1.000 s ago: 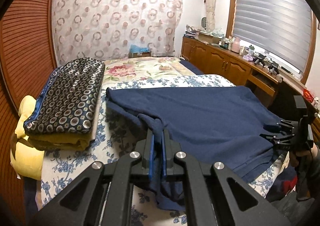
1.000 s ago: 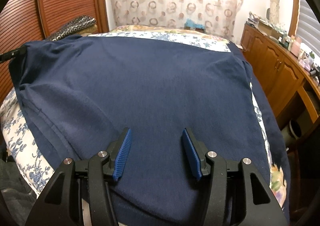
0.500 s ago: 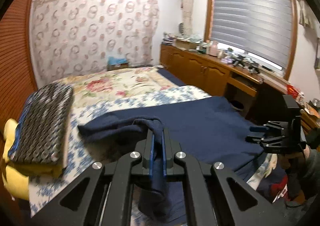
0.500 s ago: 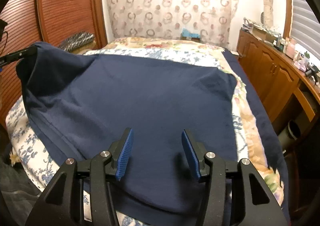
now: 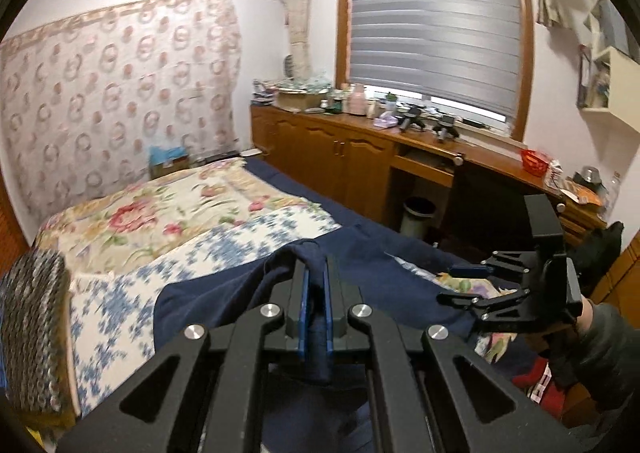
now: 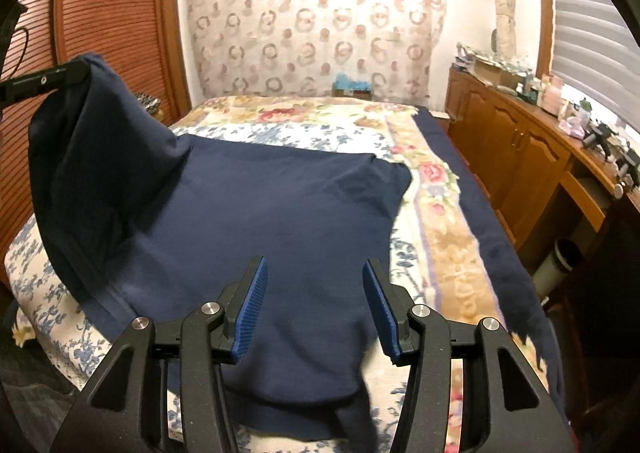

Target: Fold small clothes

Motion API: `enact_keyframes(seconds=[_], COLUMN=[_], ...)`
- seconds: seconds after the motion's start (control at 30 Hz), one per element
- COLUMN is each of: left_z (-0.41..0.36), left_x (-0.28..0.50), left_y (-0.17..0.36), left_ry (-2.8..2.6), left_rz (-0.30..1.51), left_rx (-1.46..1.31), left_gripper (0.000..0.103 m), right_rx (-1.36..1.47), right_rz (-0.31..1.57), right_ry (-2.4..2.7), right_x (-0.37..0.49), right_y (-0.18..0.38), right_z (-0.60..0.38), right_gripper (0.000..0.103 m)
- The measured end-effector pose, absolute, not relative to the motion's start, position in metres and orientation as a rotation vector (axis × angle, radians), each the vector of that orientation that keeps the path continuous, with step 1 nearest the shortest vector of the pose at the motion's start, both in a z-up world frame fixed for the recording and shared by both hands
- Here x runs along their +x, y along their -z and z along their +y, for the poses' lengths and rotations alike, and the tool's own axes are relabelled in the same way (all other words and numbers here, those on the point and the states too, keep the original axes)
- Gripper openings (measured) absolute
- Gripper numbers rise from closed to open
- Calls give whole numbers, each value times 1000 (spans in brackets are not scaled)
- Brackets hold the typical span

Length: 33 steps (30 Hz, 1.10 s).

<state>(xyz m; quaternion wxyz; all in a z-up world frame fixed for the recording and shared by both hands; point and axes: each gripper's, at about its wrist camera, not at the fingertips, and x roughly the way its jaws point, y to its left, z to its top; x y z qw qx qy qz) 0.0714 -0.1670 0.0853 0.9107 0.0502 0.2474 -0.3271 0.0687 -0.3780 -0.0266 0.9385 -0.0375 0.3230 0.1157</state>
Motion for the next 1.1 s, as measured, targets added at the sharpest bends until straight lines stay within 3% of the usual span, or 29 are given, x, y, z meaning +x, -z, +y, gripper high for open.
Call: enact_keyframes(seconds=[0.17, 0.33, 0.43, 1.1], left_z=[-197, -196, -185, -100], left_x=[83, 76, 73, 68], left_y=[-82, -72, -68, 17], left_ry=[730, 706, 689, 497], left_rz=[583, 581, 590, 699], left_rx=[102, 123, 121, 48], left_gripper=[6, 28, 33, 38], right_rx=[-60, -62, -67, -204], right_rz=[647, 648, 644, 817], right_ry=[-226, -234, -246, -428], right_x=[69, 70, 71, 132], right_y=[22, 22, 21, 61], right_z=[-385, -383, -379, -319], right_gripper=[51, 51, 51, 51])
